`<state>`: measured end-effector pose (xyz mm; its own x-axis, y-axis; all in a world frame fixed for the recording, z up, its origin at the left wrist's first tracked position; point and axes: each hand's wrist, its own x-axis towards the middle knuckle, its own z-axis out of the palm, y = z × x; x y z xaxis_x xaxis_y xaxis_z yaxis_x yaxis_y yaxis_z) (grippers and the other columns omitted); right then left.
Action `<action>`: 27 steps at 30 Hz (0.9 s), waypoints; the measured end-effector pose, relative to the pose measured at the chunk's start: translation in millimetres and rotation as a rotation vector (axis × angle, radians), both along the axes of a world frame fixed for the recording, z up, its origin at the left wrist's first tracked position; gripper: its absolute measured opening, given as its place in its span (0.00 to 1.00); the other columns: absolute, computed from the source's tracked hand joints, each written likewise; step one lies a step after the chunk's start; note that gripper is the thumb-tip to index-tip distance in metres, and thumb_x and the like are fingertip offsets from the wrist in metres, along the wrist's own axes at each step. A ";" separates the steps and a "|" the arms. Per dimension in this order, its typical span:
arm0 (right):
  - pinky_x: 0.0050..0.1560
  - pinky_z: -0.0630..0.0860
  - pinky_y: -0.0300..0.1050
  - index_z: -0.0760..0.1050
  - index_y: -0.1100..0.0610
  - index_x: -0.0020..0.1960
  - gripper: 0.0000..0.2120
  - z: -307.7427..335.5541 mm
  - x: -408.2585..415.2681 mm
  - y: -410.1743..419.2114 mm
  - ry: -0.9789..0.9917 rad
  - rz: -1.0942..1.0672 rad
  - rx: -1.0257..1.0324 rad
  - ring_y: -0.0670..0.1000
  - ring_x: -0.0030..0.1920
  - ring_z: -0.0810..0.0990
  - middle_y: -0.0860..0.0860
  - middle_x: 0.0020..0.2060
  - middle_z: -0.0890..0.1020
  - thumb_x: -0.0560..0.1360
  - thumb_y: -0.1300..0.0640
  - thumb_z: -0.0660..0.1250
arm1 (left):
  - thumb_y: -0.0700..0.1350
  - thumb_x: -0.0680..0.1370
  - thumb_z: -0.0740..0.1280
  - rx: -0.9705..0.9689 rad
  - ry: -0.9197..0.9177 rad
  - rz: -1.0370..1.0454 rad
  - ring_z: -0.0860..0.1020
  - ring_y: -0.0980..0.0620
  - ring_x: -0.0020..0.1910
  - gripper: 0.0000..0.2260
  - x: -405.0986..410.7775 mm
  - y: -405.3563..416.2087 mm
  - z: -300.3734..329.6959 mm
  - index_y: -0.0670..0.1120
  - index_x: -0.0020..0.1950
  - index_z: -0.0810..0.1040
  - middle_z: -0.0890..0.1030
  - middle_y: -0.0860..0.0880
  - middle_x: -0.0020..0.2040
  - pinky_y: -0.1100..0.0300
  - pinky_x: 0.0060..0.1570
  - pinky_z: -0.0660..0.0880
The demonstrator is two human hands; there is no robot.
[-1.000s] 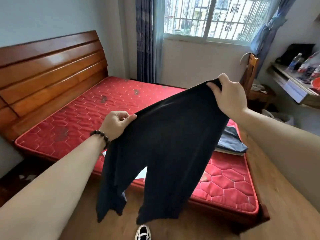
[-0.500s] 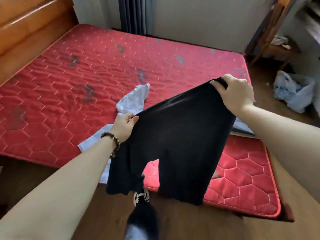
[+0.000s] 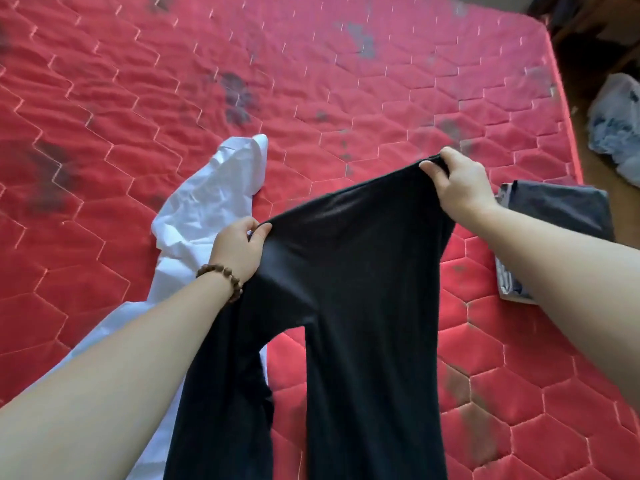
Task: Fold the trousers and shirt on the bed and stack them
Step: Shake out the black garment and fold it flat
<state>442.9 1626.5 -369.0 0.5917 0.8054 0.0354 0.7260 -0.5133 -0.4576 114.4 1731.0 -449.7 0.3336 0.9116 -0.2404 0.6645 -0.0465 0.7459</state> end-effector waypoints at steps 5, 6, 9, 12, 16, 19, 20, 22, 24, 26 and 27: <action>0.36 0.61 0.48 0.67 0.54 0.43 0.16 -63.3 23.9 53.9 -0.223 0.059 -0.079 0.59 0.35 0.69 0.59 0.36 0.78 0.78 0.41 0.59 | 0.53 0.79 0.63 0.093 0.129 0.042 0.72 0.51 0.30 0.14 19.2 40.7 -47.0 0.48 0.35 0.71 0.73 0.50 0.28 0.57 0.31 0.64; 0.36 0.61 0.49 0.67 0.54 0.43 0.17 -73.7 29.8 66.0 -0.269 0.075 -0.088 0.59 0.35 0.68 0.61 0.37 0.79 0.78 0.40 0.58 | 0.53 0.79 0.63 0.126 0.154 0.040 0.71 0.48 0.31 0.14 22.5 50.5 -54.9 0.49 0.36 0.71 0.73 0.50 0.28 0.56 0.33 0.64; 0.36 0.62 0.49 0.69 0.57 0.47 0.20 -105.1 48.3 105.0 -0.385 0.130 -0.121 0.64 0.36 0.74 0.63 0.39 0.80 0.79 0.39 0.57 | 0.54 0.79 0.61 0.255 0.236 0.026 0.71 0.43 0.33 0.15 37.5 79.1 -77.3 0.50 0.35 0.69 0.73 0.50 0.28 0.55 0.34 0.65; 0.36 0.63 0.49 0.70 0.60 0.49 0.22 -140.9 64.3 131.4 -0.428 0.168 -0.190 0.65 0.42 0.78 0.64 0.43 0.81 0.79 0.39 0.57 | 0.54 0.80 0.60 0.360 0.363 -0.033 0.71 0.41 0.34 0.13 52.4 95.2 -103.2 0.48 0.40 0.73 0.77 0.43 0.33 0.54 0.33 0.67; 0.38 0.65 0.50 0.68 0.59 0.48 0.23 -185.3 69.8 137.2 -0.277 0.141 -0.251 0.65 0.47 0.78 0.63 0.47 0.80 0.77 0.37 0.58 | 0.53 0.80 0.59 0.416 0.486 -0.097 0.77 0.36 0.38 0.15 58.0 101.4 -130.7 0.42 0.46 0.74 0.79 0.37 0.38 0.52 0.35 0.68; 0.41 0.72 0.52 0.68 0.59 0.47 0.27 -197.0 70.3 129.4 -0.100 0.091 -0.206 0.63 0.46 0.77 0.60 0.44 0.80 0.75 0.33 0.56 | 0.53 0.80 0.59 0.427 0.482 -0.088 0.77 0.35 0.38 0.15 58.7 99.7 -130.1 0.41 0.45 0.75 0.79 0.36 0.37 0.52 0.35 0.69; 0.43 0.73 0.53 0.69 0.58 0.47 0.28 -196.7 73.6 125.7 -0.082 0.084 -0.192 0.62 0.45 0.77 0.58 0.42 0.80 0.74 0.31 0.56 | 0.54 0.80 0.59 0.415 0.462 -0.090 0.78 0.35 0.38 0.16 61.3 99.0 -127.7 0.42 0.45 0.75 0.80 0.37 0.38 0.52 0.36 0.69; 0.44 0.74 0.52 0.71 0.57 0.45 0.29 -193.2 84.6 117.2 -0.063 0.085 -0.208 0.60 0.45 0.77 0.56 0.41 0.80 0.72 0.29 0.56 | 0.56 0.79 0.58 0.369 0.410 -0.121 0.78 0.37 0.40 0.16 72.4 100.6 -122.6 0.45 0.45 0.75 0.81 0.40 0.38 0.51 0.38 0.72; 0.45 0.72 0.51 0.72 0.56 0.44 0.28 -188.2 96.3 110.2 -0.032 0.116 -0.291 0.58 0.44 0.76 0.54 0.40 0.79 0.70 0.29 0.60 | 0.59 0.79 0.57 0.270 0.337 -0.131 0.78 0.41 0.42 0.16 92.5 106.5 -118.4 0.48 0.45 0.75 0.81 0.46 0.39 0.53 0.42 0.72; 0.42 0.69 0.50 0.72 0.57 0.41 0.25 -185.5 102.5 106.0 0.012 0.207 -0.364 0.57 0.41 0.74 0.52 0.35 0.77 0.70 0.33 0.65 | 0.62 0.77 0.58 0.164 0.258 -0.103 0.77 0.46 0.45 0.18 117.9 115.0 -117.5 0.50 0.47 0.76 0.80 0.50 0.42 0.55 0.44 0.70; 0.39 0.66 0.49 0.70 0.57 0.38 0.22 -185.0 102.7 105.1 0.034 0.271 -0.364 0.57 0.38 0.73 0.51 0.32 0.74 0.71 0.37 0.67 | 0.64 0.76 0.59 0.131 0.238 -0.110 0.77 0.48 0.46 0.19 130.7 119.0 -117.6 0.50 0.48 0.76 0.80 0.51 0.44 0.55 0.45 0.69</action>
<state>545.6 1731.6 -554.0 0.3542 0.8877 -0.2941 0.8439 -0.4389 -0.3085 245.2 1850.1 -567.3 0.3802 0.9015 -0.2065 0.8058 -0.2133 0.5525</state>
